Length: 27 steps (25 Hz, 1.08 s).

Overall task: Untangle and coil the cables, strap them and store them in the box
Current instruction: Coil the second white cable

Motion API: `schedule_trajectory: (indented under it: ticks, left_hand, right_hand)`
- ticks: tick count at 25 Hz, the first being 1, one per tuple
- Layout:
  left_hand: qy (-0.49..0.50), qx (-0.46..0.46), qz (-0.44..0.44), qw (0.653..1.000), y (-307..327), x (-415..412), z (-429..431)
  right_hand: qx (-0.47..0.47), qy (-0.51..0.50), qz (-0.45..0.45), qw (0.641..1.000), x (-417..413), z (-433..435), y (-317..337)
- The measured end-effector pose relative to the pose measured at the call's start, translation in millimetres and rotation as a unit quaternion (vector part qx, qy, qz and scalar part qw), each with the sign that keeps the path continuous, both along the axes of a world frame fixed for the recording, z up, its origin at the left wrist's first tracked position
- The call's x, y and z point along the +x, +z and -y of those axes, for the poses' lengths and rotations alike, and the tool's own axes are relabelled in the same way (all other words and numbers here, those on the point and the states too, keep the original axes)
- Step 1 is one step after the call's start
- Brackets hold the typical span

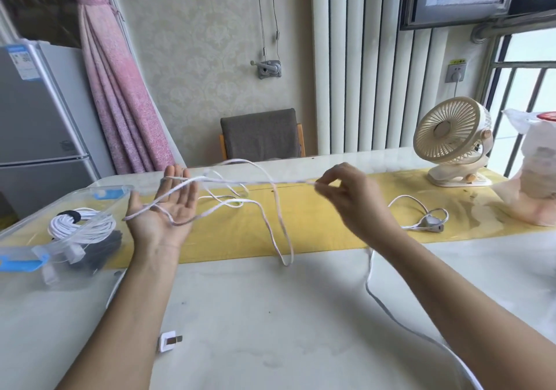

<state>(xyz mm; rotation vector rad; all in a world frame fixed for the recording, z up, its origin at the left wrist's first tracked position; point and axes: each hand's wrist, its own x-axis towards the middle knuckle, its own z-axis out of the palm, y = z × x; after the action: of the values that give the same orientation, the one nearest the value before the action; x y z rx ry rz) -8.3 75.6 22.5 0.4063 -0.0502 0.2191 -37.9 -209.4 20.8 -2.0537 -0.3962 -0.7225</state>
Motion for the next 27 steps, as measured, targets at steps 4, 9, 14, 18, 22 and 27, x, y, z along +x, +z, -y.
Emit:
schedule_trajectory:
  ticks: [4, 9, 14, 18, 22, 27]
  left_hand:
    - [0.064, -0.048, -0.034, 0.996, -5.4, 4.8, -31.1]
    - [0.037, 0.068, -0.082, 0.994, -9.6, 8.0, -34.9]
    - [-0.089, 0.129, 0.02, 0.987, 3.9, 1.6, -3.7]
    - [-0.17, 0.103, 0.096, 0.975, 8.1, -2.1, 18.0]
    - [-0.237, 0.065, 0.125, 0.961, 8.7, -3.7, 25.5]
    - [-0.184, 0.065, 0.094, 0.976, 10.5, -6.4, 22.1]
  right_hand:
    - [0.17, -0.179, -0.014, 0.969, 21.3, 55.3, 8.5]
    - [0.002, -0.359, -0.167, 0.918, 26.9, 106.4, -7.6]
    - [-0.361, -0.358, -0.265, 0.819, 21.5, 70.8, -12.3]
    - [-0.21, -0.041, -0.135, 0.968, 10.5, 9.2, -18.6]
    - [-0.218, 0.135, -0.21, 0.943, -5.4, -36.2, -42.8]
    - [-0.025, 0.192, -0.224, 0.955, -2.5, -27.3, -21.6]
